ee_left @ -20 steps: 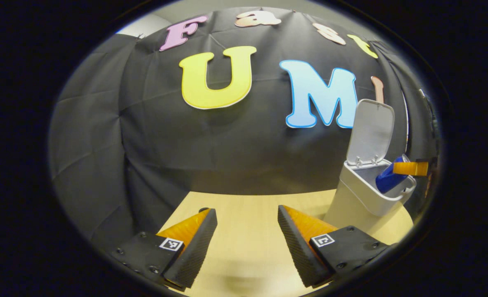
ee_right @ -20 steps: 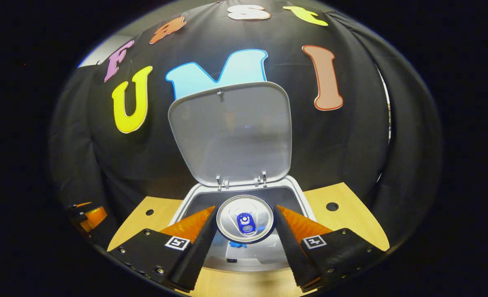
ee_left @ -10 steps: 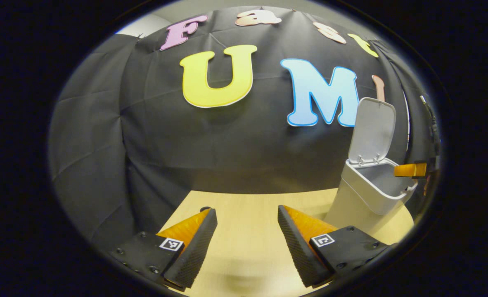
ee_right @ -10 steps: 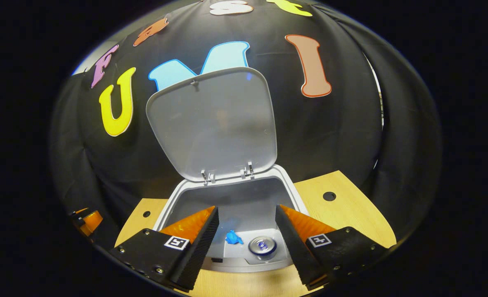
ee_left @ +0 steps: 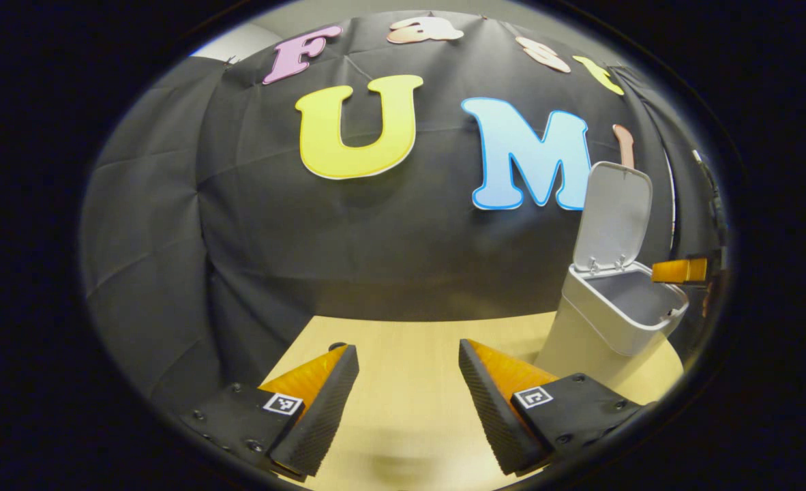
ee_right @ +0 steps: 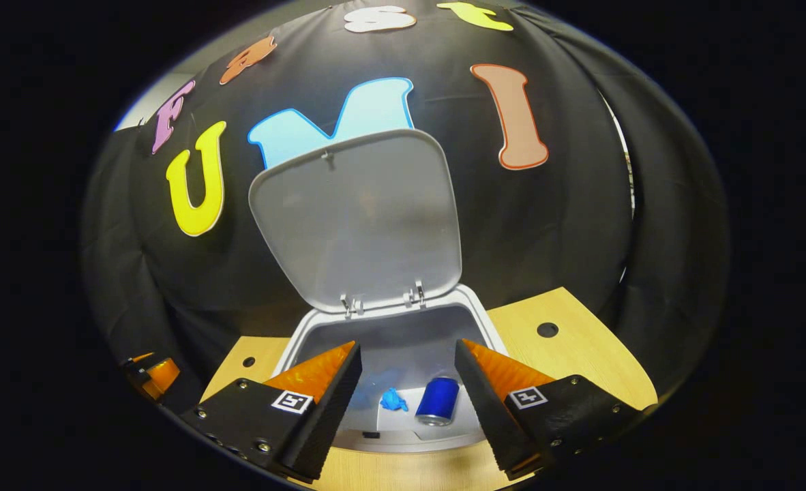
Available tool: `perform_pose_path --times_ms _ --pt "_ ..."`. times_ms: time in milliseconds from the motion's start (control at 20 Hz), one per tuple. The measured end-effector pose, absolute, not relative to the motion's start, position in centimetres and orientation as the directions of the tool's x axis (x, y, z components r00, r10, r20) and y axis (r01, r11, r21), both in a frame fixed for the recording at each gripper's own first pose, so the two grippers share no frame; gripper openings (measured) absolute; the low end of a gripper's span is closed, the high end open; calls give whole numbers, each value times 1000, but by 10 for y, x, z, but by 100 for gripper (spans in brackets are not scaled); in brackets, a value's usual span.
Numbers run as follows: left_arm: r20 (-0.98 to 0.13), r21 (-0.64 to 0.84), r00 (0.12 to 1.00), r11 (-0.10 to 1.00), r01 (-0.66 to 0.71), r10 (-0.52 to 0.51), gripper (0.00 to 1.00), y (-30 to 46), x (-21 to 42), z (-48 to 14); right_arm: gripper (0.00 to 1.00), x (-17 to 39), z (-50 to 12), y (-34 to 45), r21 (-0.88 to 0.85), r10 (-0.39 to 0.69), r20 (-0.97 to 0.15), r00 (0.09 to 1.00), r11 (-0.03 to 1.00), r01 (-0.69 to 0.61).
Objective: Press the lid of the desktop garbage bin to open it, pick up the crumpled paper on the desktop and throw it into the bin, then pick up the pop can on the desktop and drop it into the bin, and finally close the garbage bin lid.
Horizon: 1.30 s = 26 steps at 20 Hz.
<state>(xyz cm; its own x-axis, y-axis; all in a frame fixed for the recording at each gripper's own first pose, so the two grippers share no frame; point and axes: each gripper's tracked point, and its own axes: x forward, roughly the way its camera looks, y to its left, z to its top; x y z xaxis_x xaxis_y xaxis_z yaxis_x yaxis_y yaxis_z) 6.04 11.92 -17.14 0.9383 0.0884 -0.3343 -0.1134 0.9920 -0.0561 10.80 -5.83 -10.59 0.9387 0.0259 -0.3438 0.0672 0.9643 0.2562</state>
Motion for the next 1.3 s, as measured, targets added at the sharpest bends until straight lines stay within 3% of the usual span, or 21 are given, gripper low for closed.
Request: perform_pose_path --times_ms 150,200,350,950,1300 --pt "-337 -66 937 991 -115 87 97 120 61 -172 89 114 -83 -59 242 24 -303 953 969 52" --pt "-337 -68 937 991 -117 87 92 121 61 -174 89 116 -76 -59 240 25 -289 957 970 47" --pt "-341 -68 936 991 -115 85 100 121 59 -175 89 121 -55 -60 205 16 -254 967 978 37" --pt "-355 -59 931 992 -112 84 97 122 60 -182 88 150 65 -69 133 -6 -54 999 991 13" --pt "-369 -67 925 990 -122 89 97 125 59 -188 88 177 82 -66 122 -3 -30 1000 992 6"
